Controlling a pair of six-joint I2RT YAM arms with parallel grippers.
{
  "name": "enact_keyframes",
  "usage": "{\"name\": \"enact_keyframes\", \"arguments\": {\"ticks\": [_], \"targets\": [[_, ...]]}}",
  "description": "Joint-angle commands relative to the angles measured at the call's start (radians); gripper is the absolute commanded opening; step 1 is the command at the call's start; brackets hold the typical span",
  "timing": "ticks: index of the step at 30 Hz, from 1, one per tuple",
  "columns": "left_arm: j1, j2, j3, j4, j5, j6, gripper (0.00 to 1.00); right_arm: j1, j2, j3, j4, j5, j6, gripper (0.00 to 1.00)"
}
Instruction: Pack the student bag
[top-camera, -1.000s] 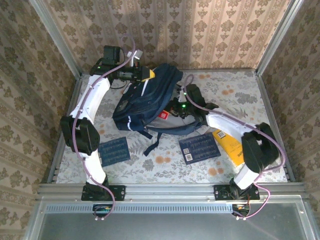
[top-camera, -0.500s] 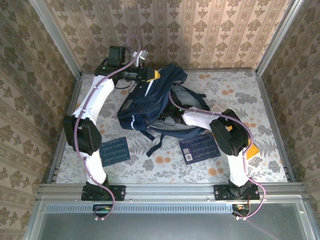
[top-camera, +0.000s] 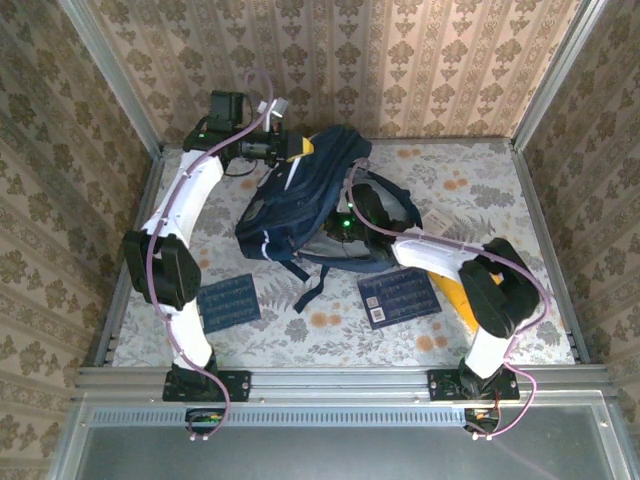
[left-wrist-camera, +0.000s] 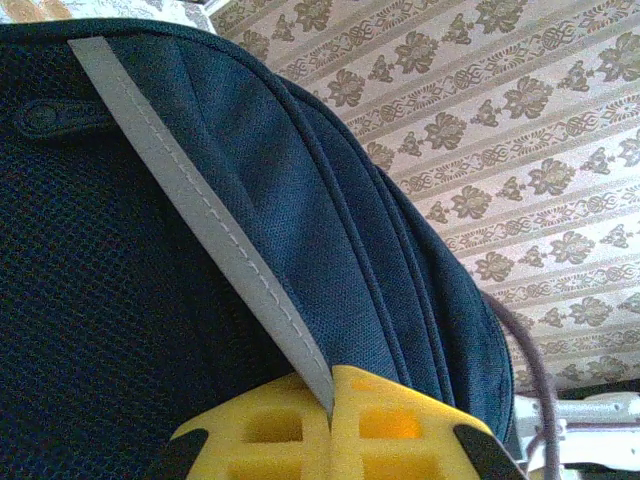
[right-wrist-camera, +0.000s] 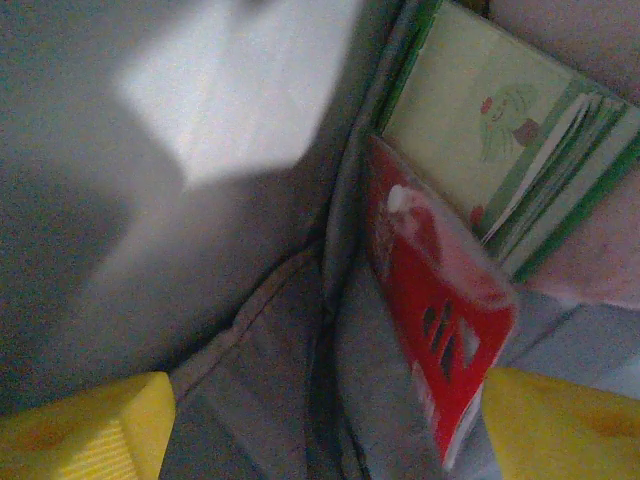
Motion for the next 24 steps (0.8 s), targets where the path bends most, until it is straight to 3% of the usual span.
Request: {"name": "enact_keyframes", "arguments": {"ticks": [1,7,11,16,19,24], "targets": [[0.022,-0.047,-0.007,0.068,0.012,0.039,0.00,-0.009,-0.113,-0.082,0.021,0.041,-0.100,0.80],[0.007,-0.034,-0.051,0.006,-0.142,0.119,0.00,-0.020,-0.365,-0.232,-0.066,0.176,-0.208,0.74],[-0.020,0.011,-0.057,-0.081,-0.303,0.198,0.00,-0.024,-0.520,-0.275,-0.287,0.357,-0.290,0.71],[-0.024,0.010,-0.152,-0.007,-0.395,0.175,0.00,-0.040,-0.635,-0.335,-0.428,0.447,-0.349,0.64],[-0.020,0.008,-0.180,-0.004,-0.450,0.190,0.00,-0.076,-0.671,-0.358,-0.512,0.428,-0.328,0.60],[-0.014,-0.001,-0.223,-0.010,-0.537,0.204,0.00,-0.167,-0.646,-0.360,-0.649,0.377,-0.251,0.68]]}}
